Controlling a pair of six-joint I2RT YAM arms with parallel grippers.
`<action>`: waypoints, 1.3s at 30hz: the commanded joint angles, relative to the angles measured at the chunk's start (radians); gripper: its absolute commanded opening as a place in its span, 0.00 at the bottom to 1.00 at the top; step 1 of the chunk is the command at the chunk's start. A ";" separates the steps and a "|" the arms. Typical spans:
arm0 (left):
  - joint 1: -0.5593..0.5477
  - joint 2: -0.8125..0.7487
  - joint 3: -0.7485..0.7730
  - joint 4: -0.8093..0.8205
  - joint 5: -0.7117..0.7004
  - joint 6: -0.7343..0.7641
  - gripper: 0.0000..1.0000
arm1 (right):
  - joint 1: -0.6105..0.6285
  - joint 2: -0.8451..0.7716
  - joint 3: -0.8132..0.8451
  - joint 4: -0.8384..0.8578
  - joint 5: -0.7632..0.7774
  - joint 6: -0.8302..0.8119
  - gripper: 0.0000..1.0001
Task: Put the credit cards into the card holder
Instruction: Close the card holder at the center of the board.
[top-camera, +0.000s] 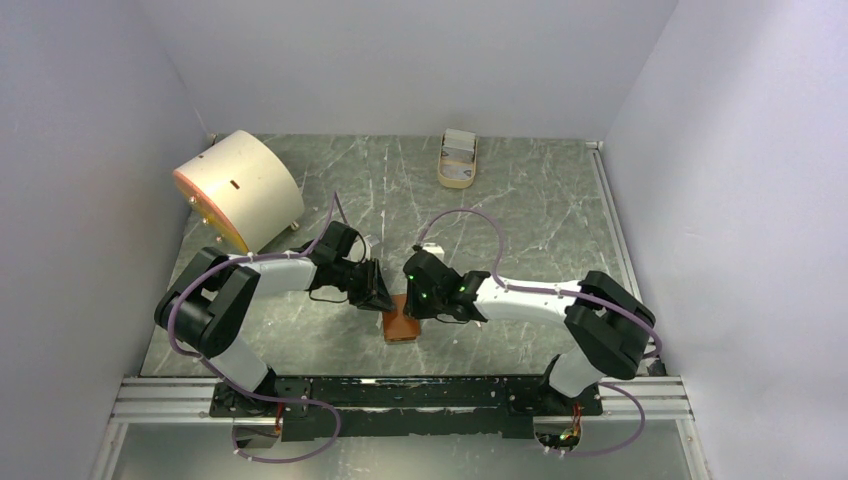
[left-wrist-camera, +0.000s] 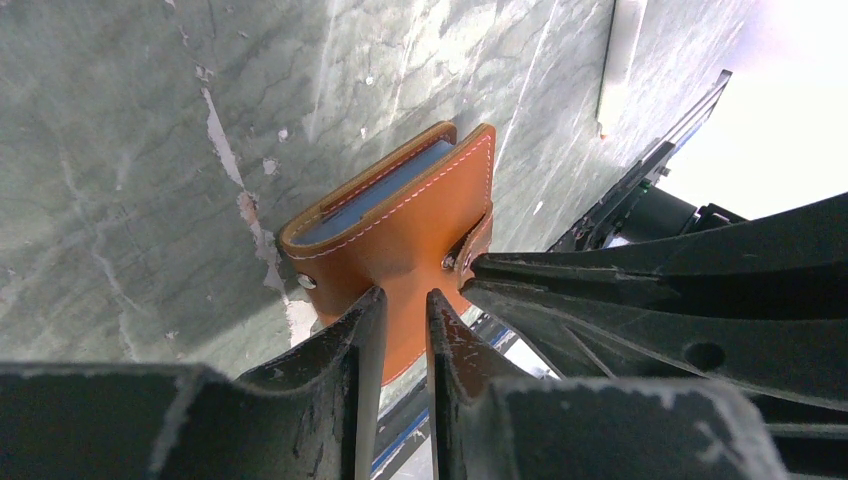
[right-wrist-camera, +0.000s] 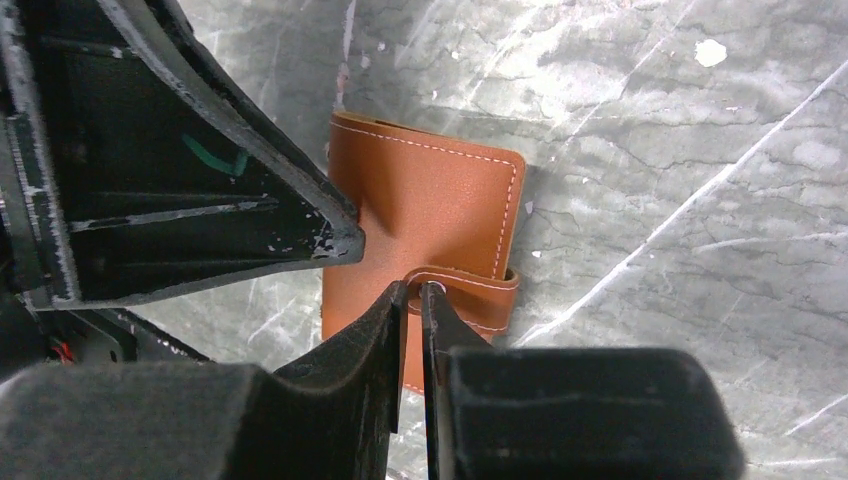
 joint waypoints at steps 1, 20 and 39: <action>0.004 0.008 0.000 0.028 0.020 -0.002 0.27 | -0.008 0.028 -0.003 0.001 0.000 0.007 0.15; 0.005 0.011 0.006 0.011 0.009 0.008 0.27 | -0.006 0.100 0.020 -0.045 0.019 -0.008 0.14; 0.012 -0.049 -0.061 -0.016 -0.029 -0.030 0.27 | 0.050 0.283 0.099 -0.229 0.097 -0.016 0.12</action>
